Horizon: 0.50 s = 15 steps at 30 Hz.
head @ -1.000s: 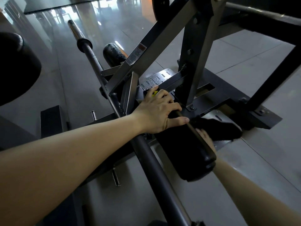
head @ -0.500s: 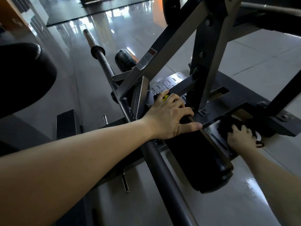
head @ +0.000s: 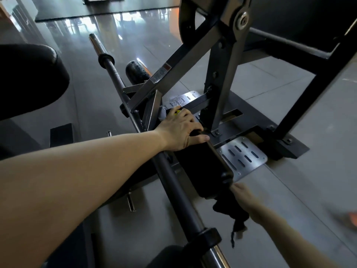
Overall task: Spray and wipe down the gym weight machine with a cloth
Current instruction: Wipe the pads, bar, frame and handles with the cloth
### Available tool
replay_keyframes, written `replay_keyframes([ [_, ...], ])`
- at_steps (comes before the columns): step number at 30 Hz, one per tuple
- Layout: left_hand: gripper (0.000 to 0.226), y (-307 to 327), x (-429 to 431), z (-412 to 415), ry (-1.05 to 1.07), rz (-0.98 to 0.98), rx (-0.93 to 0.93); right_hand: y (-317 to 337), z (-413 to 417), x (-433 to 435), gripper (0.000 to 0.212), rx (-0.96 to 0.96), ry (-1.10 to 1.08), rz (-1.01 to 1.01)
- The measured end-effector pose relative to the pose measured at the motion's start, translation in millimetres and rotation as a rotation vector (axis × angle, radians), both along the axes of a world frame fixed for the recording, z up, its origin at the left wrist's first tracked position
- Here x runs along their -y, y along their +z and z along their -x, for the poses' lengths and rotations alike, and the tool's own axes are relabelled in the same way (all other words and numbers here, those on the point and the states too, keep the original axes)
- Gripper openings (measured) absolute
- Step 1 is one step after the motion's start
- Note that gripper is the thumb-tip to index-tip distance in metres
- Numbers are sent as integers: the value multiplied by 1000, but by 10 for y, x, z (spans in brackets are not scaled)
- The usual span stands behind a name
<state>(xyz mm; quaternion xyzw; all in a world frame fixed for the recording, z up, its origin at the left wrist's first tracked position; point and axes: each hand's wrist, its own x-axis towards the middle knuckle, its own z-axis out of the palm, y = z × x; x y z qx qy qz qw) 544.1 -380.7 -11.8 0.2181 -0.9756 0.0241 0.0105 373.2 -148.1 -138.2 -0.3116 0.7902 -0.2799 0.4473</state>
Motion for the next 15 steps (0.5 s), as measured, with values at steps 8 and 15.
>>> replay_keyframes([
  [8, 84, 313, -404, -158, 227, 108, 126, 1650, 125, 45, 32, -216, -125, 229],
  [15, 86, 1041, -979, -584, 198, -590, -408, 2725, -648, 440, 27, -116, 201, 531],
])
